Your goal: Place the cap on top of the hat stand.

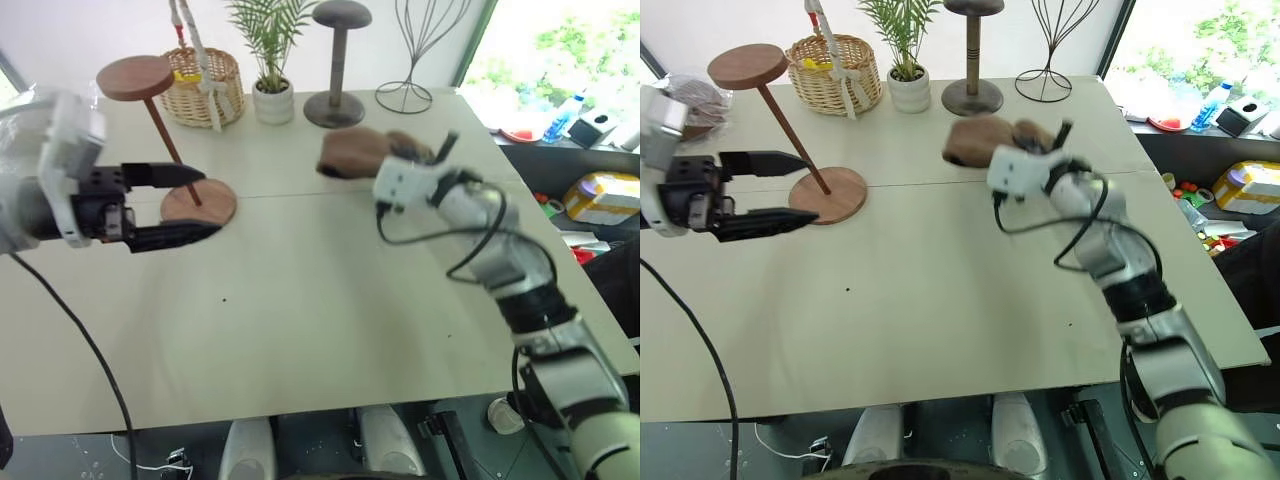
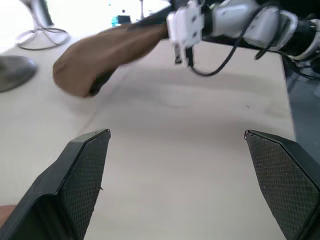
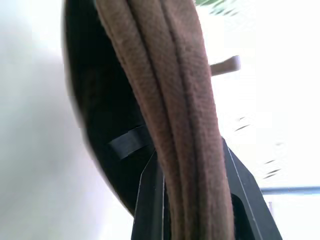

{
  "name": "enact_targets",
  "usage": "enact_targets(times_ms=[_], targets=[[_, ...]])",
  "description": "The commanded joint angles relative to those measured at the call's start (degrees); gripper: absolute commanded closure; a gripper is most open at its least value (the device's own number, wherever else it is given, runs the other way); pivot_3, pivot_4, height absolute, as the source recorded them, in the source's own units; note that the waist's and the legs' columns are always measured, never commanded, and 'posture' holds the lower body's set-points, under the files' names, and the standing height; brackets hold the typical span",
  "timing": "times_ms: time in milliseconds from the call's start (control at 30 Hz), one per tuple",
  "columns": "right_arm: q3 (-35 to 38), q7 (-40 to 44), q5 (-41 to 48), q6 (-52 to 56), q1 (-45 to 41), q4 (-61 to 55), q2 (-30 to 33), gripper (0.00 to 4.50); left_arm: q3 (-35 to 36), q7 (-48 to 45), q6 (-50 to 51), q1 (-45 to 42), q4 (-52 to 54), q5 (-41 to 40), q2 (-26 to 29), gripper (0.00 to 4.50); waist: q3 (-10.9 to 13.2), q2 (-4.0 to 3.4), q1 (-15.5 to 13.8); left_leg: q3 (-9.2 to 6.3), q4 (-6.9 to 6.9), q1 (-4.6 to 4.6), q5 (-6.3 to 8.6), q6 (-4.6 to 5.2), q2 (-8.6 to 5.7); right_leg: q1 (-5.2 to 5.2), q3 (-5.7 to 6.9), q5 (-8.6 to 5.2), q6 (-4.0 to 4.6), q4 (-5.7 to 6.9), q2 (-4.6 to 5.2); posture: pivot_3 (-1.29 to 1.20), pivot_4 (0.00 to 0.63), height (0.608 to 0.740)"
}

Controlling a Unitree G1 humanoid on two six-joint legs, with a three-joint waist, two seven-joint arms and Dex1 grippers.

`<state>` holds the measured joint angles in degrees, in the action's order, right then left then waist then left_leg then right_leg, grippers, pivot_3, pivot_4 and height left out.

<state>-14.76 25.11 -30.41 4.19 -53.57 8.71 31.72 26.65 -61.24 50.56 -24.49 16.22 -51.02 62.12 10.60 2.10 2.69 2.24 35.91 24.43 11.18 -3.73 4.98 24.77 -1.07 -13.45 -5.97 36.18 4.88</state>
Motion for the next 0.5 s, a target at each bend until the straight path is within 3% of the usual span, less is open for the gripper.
enact_targets(times_ms=[33, 267, 500], targets=[[0.78, 0.59, 2.64, -3.83, -12.76, 5.11, -2.87, 4.45, 10.64, 3.42, 1.59, 4.82, 1.57, -0.39, 0.01, 0.00, 0.01, -0.01, 0.41, -0.02, -0.06, 0.00, 0.00, 0.00, 0.01, 0.01, 0.01, 0.00, -0.01, 0.01, -0.02, 0.00, 0.150, 0.728], [-1.15, -3.46, 5.43, -13.02, -32.71, 24.08, -14.75, 4.45, 26.18, 7.66, 6.14, 10.02, -0.87, -2.76, 1.69, 0.00, 0.02, -0.01, 1.57, -0.07, -0.35, 0.03, 0.00, 0.00, 0.09, 0.21, 0.05, 0.00, -0.01, 0.06, -0.13, 0.00, 0.150, 0.728], [-1.42, -9.09, 6.91, -20.57, -43.98, 41.82, -25.95, 4.45, 35.39, 11.09, 11.37, 12.12, -0.80, -5.73, 2.53, 0.00, -0.01, 0.07, 1.36, -0.06, -0.60, 0.03, -0.02, -0.04, 0.09, 0.32, 0.06, 0.01, 0.01, 0.06, -0.13, 0.00, 0.150, 0.728]])
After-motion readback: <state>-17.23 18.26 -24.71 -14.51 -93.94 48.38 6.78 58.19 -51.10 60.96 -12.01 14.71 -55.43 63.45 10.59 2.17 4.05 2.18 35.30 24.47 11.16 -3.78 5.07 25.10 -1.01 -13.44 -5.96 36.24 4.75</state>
